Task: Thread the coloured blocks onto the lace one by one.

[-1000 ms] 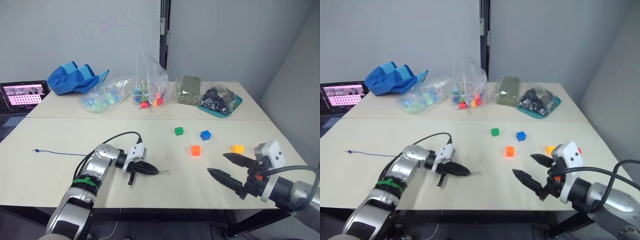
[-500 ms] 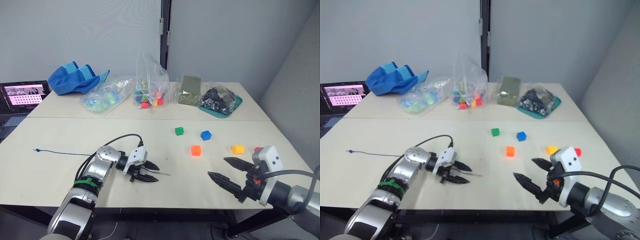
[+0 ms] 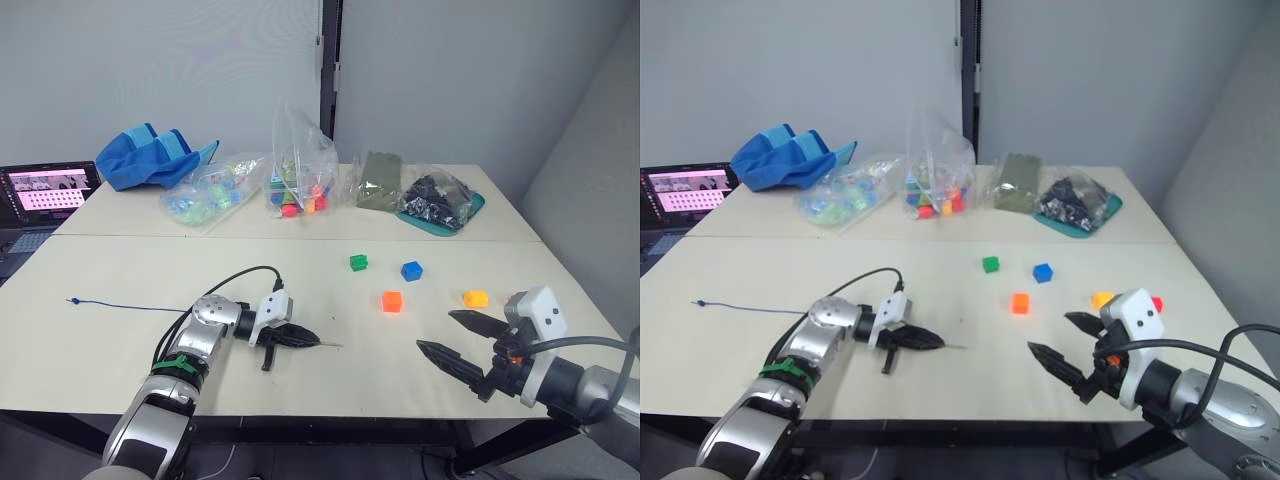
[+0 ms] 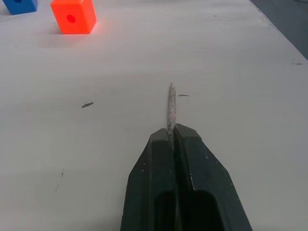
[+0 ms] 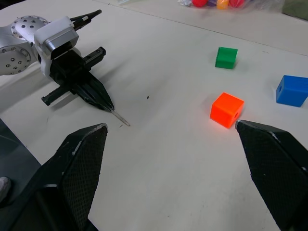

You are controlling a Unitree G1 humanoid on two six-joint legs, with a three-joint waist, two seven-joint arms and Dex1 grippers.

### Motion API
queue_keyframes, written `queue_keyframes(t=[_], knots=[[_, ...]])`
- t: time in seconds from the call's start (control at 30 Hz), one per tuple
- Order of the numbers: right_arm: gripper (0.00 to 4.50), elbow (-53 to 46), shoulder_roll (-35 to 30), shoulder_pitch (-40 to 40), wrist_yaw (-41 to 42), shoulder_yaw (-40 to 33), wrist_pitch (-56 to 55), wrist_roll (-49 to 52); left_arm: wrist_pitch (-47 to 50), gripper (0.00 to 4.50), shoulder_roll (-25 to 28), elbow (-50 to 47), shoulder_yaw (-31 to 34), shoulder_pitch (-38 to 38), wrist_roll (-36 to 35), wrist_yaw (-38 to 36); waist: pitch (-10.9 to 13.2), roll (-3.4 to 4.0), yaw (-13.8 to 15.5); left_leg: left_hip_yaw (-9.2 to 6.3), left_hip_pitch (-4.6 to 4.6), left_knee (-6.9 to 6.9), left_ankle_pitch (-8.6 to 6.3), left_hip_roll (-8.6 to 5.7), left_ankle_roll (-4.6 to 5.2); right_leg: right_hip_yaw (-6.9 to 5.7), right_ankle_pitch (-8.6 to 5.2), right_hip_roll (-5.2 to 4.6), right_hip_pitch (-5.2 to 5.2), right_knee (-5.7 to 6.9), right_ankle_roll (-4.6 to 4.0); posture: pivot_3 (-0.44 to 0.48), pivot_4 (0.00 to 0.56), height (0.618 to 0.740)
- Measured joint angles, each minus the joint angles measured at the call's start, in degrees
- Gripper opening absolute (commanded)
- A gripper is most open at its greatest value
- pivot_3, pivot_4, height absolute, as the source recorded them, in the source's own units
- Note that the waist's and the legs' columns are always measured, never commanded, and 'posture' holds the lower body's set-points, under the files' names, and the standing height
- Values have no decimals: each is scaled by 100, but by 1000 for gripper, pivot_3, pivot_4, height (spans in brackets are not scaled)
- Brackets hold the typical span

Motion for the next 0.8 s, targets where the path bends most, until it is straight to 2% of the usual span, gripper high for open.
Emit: queue_keyframes(t=[0.23, 0.37, 0.43, 0.5, 0.6, 0.63, 0.8], knots=[[4500, 5, -3, 225, 119, -302, 0, -7, 381, 46, -130, -218, 37, 74, -174, -234, 0, 0, 4, 0, -1, 0, 0, 0, 0, 0, 0, 0, -1, 0, 0, 0, 150, 740], [4500, 21, 205, 670, 185, -800, -51, -5, 820, 46, -240, -542, 109, 60, -415, -275, 1, -1, 22, 0, -3, 0, 0, 0, 0, 0, 0, 0, -2, -1, 0, 0, 150, 740], [4500, 81, 694, 793, 136, -1063, -304, 17, 1021, 46, -222, -730, 174, 48, -522, -304, 0, -2, 15, -2, -2, -1, 0, 0, 0, -1, 0, 1, -1, 0, 0, 0, 150, 740], [4500, 236, 1534, 855, -83, -1508, -895, -70, 1237, 46, -220, -902, 171, 26, -553, -378, 0, -1, 1, -2, -1, -3, 0, 0, 0, -1, 0, 1, -1, -1, 0, 0, 150, 740], [4500, 457, 1852, 1362, -122, -1791, -1398, -735, 1396, 46, -196, -985, 168, 11, -567, -462, 0, -1, 16, -2, -1, -6, 0, 0, 0, -4, -1, 1, -3, -1, -1, 0, 150, 740], [4500, 533, 2135, 1671, -48, -1819, -1652, -1064, 1473, 46, -193, -995, 168, -4, -580, -510, -1, 0, 25, -2, 0, -11, 0, 0, 0, -4, -2, 1, -5, -1, -3, 0, 150, 740], [4500, 858, 2858, 2264, -12, -1870, -2334, -1718, 1637, 46, -208, -994, 167, -128, -637, -639, -1, 2, -28, -1, 1, -10, 0, 0, 0, -2, -3, 1, -6, -1, -4, 0, 150, 740]])
